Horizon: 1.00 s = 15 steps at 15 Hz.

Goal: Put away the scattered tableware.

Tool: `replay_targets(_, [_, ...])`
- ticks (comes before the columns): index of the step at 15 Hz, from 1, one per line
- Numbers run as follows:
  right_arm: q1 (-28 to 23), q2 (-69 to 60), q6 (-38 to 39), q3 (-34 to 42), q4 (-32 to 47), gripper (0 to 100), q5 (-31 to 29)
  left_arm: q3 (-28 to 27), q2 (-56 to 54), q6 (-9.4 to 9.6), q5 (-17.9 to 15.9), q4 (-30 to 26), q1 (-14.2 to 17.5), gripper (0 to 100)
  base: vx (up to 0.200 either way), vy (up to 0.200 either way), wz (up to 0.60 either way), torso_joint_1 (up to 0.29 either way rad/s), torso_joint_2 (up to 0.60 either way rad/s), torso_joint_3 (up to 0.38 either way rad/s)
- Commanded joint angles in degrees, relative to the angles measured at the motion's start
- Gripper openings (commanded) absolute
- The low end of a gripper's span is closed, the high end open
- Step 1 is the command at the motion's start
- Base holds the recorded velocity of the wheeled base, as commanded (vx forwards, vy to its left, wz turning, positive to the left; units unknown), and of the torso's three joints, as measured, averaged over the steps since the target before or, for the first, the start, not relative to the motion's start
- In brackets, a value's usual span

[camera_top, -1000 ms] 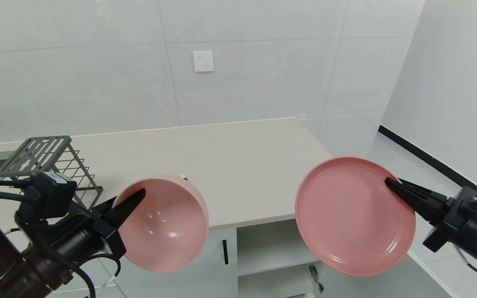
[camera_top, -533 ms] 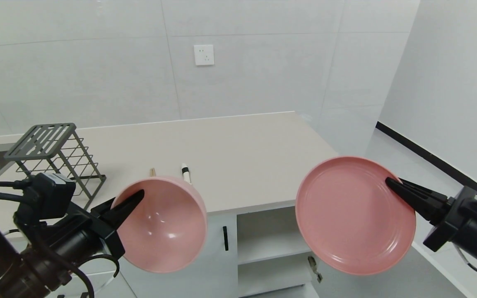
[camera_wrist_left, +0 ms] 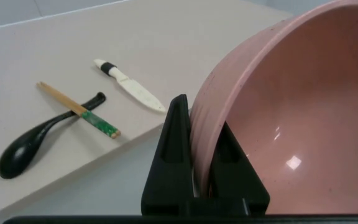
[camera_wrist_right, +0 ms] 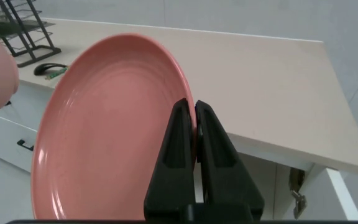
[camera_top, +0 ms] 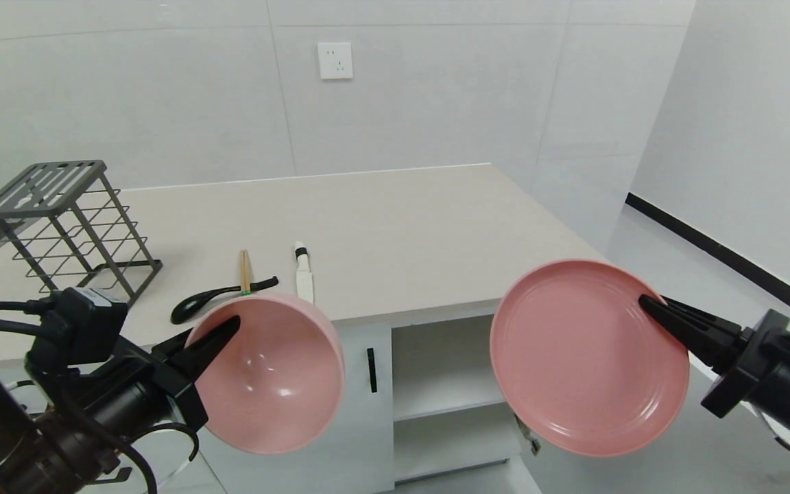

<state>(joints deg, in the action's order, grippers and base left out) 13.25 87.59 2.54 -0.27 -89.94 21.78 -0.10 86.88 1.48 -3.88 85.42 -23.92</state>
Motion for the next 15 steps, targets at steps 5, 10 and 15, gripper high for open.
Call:
replay_targets(5, [0.02,0.65,0.01,0.00,-0.06,0,-0.08,0.01,1.36,0.02,0.01,-0.52,0.01,0,0.000,0.000,0.00,-0.269,0.52,0.253])
replay_targets(10, [0.11,0.65,0.01,0.00,-0.06,0,0.01,0.01,1.71,0.02,0.01,-0.69,0.01,0,0.000,0.000,0.00,-0.255,0.49,0.238])
replay_targets(15, [0.11,0.92,0.01,0.00,-0.06,0,-0.08,0.01,2.77,0.02,0.01,-0.87,0.01,0,0.000,0.000,0.00,-0.252,0.45,0.201])
